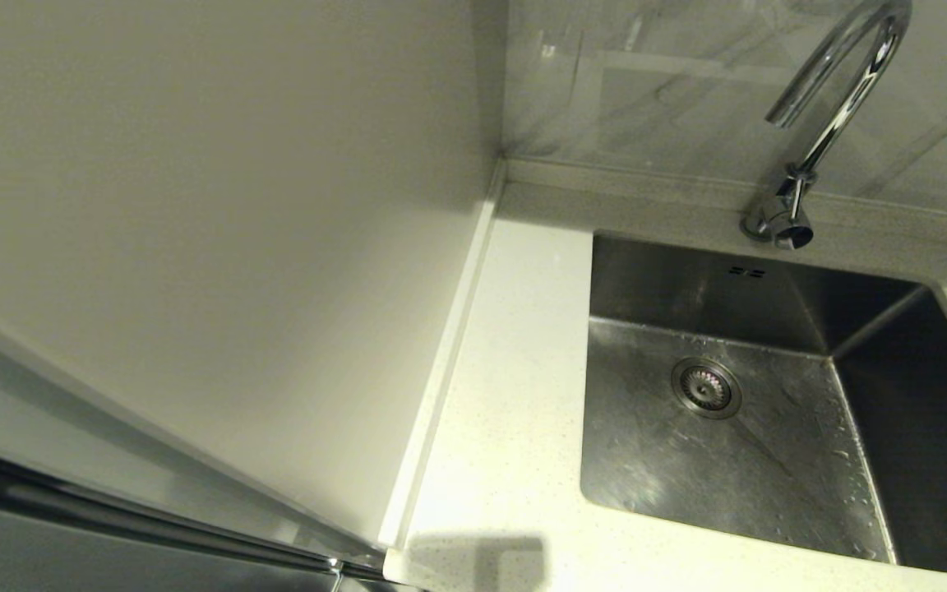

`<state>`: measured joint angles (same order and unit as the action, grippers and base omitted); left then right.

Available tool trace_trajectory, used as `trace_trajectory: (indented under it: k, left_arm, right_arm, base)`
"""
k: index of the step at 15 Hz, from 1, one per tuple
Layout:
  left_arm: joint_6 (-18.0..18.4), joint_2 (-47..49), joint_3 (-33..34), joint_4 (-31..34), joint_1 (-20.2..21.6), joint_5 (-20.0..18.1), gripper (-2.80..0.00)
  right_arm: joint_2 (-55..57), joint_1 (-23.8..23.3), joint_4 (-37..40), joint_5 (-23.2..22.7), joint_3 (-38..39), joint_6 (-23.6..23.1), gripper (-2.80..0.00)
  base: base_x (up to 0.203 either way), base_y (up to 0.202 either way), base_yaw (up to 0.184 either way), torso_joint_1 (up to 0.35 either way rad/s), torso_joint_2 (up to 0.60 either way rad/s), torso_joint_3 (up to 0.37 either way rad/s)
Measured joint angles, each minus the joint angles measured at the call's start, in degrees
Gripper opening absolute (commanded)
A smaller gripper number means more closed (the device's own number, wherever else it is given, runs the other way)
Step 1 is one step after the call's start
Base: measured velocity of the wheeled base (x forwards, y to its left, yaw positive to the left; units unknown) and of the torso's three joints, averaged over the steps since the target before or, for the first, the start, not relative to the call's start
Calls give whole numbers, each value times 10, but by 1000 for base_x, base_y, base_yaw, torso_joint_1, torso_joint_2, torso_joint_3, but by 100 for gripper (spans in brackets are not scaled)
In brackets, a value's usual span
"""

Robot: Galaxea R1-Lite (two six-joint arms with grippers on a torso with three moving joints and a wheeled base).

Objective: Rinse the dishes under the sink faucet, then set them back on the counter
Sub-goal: Put a bowl into the sink

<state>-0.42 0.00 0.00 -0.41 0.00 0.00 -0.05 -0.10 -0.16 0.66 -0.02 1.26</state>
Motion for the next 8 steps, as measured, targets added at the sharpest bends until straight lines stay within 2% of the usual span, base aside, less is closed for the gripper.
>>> trace_trajectory:
  k: [5,8]
  left_arm:
    - [0,0,0,0,0,0,-280]
    - [0,0,0,0,0,0,-280]
  right_arm:
    - [0,0,13,0,-3,-12,-280]
    - [19,0,69,-1,-51,-12,-280]
  base:
    - [0,0,0,0,0,0]
    - [0,0,0,0,0,0]
